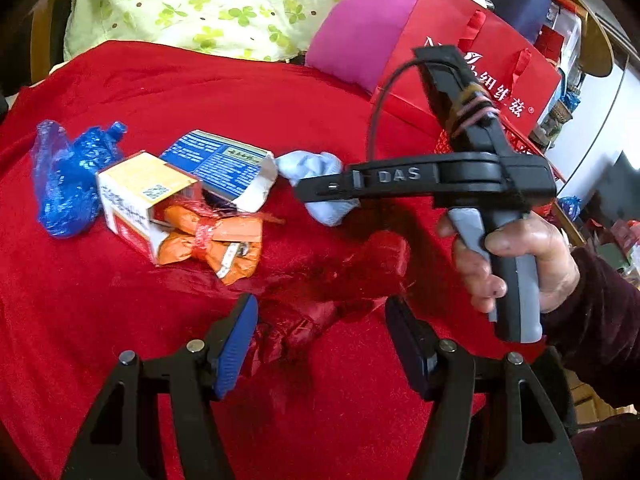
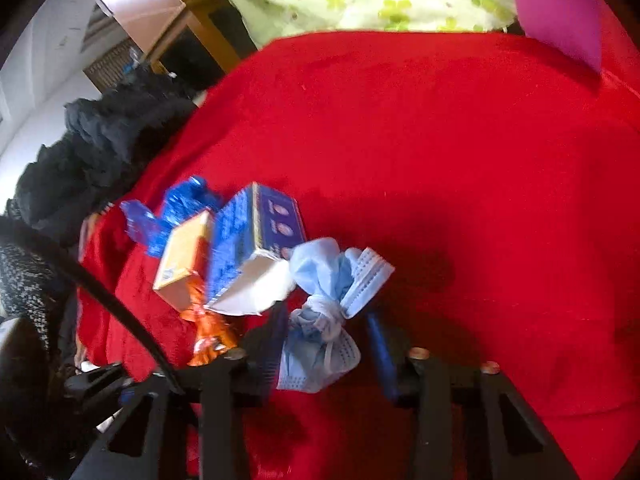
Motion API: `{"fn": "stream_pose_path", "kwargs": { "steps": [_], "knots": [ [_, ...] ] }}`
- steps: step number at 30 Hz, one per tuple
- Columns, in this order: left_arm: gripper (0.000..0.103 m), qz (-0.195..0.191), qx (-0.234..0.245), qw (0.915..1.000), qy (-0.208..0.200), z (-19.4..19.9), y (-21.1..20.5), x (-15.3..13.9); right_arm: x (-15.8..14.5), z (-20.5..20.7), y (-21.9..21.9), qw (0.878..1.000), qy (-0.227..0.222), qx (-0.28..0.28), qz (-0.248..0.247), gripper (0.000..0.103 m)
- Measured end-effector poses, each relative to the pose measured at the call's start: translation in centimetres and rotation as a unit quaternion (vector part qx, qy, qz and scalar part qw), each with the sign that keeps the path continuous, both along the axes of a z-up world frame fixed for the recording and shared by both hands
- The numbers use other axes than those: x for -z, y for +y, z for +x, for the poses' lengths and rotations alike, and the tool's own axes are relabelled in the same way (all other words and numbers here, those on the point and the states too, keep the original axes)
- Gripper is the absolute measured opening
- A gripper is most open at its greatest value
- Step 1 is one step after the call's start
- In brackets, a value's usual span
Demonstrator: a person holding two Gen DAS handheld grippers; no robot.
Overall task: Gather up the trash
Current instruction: 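Grasp the red ribbon bow with the left tool while the right tool holds the blue mask, then carry the red bow and blue mask over the red mesh basket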
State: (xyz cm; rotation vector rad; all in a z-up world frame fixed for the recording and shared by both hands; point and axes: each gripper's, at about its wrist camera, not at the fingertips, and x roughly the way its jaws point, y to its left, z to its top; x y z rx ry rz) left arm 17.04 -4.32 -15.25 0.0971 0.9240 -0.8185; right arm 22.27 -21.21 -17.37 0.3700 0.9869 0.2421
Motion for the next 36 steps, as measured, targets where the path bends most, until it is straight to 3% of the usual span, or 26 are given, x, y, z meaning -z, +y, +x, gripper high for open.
{"fn": "stream_pose_path", "kwargs": {
  "steps": [2, 8, 12, 14, 15, 16, 20, 27, 36],
  "knots": [
    [0.067, 0.009, -0.008, 0.9999, -0.01, 0.1, 0.4, -0.2, -0.2, -0.7, -0.3, 1.0, -0.007, 0.002, 0.003, 0.03],
    [0.067, 0.039, -0.012, 0.9988, -0.027, 0.3, 0.1, 0.1, -1.2, -5.2, -2.4, 1.0, -0.022, 0.014, -0.018, 0.028],
    [0.067, 0.036, -0.001, 0.9993, -0.012, 0.5, -1.2, 0.9, -2.2, -8.9, -4.0, 0.999, -0.034, 0.026, -0.014, 0.028],
    [0.059, 0.032, 0.0, 0.9995, -0.006, 0.6, -2.0, 1.2, -2.6, -10.5, -4.8, 0.998, -0.041, 0.035, -0.009, 0.028],
    [0.042, 0.036, -0.002, 0.9994, -0.002, 0.5, -2.2, 1.4, -2.8, -11.2, -5.2, 0.998, -0.043, 0.042, -0.008, 0.028],
    [0.036, 0.044, -0.007, 0.999, 0.005, 0.5, -2.5, 1.7, -3.0, -12.0, -5.5, 0.998, -0.046, 0.048, -0.005, 0.028],
    [0.034, 0.022, -0.033, 0.9992, 0.008, -0.9, -1.7, 1.5, -4.0, -14.0, -6.5, 0.996, -0.06, 0.065, 0.004, 0.028],
    [0.033, 0.005, -0.077, 0.9964, -0.034, -3.5, -1.1, -2.8, -6.6, -16.4, -5.9, 0.993, -0.095, 0.068, -0.008, 0.028],
    [0.033, 0.036, -0.125, 0.9831, -0.13, -6.5, -4.2, -10.1, -11.0, -20.7, -6.3, 0.985, -0.152, 0.078, -0.024, 0.028]
  ]
}}
